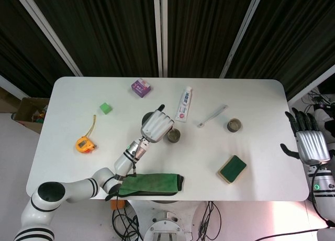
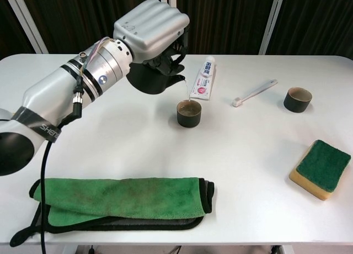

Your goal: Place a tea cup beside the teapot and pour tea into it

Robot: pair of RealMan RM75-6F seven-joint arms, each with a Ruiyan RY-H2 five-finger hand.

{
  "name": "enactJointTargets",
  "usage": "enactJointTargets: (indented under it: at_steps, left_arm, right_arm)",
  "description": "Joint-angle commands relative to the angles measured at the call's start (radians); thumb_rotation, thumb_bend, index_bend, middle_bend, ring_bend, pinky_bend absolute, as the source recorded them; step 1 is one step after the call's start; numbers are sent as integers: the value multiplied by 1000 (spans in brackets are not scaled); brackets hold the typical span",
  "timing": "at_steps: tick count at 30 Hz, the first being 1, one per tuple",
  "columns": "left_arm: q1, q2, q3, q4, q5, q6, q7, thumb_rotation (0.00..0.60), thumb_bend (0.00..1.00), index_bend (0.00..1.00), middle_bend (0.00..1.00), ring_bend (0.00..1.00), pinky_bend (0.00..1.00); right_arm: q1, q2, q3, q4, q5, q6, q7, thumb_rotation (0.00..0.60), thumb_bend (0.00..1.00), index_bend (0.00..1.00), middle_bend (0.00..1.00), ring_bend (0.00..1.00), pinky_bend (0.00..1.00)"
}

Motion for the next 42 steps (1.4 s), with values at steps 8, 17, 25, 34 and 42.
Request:
enactJointTargets:
  at_steps: [8, 17, 25, 34, 42]
  left_arm:
    - [1, 2, 5, -2, 5, 0, 2, 600, 285, 1000, 1000, 1000, 424]
    - [6, -1, -3, -11, -8, -6, -19, 600, 285, 1000, 1000, 1000, 423]
    - [9, -2, -17, -23, -27, -13, -39, 600, 286, 1000, 1000, 1000, 423]
    - [20, -3, -48, -67, -69, -23, -114, 600, 286, 1000, 1000, 1000, 421]
    - [45, 9, -89, -120, -124, -21, -203, 600, 286, 1000, 1000, 1000, 419]
  right_arm:
    - [0, 2, 1, -3, 3, -2, -3, 600, 193, 0, 0, 0, 0]
    - [2, 3, 0, -4, 8, -10, -5, 600, 193, 0, 0, 0, 0]
    - [2, 4, 0, -4, 9, -11, -5, 600, 193, 0, 0, 0, 0]
    - [3, 3, 1, -4, 12, -13, -8, 600, 194, 0, 0, 0, 0]
    - [5, -2, -1, 0, 16, -21, -10, 600, 193, 0, 0, 0, 0]
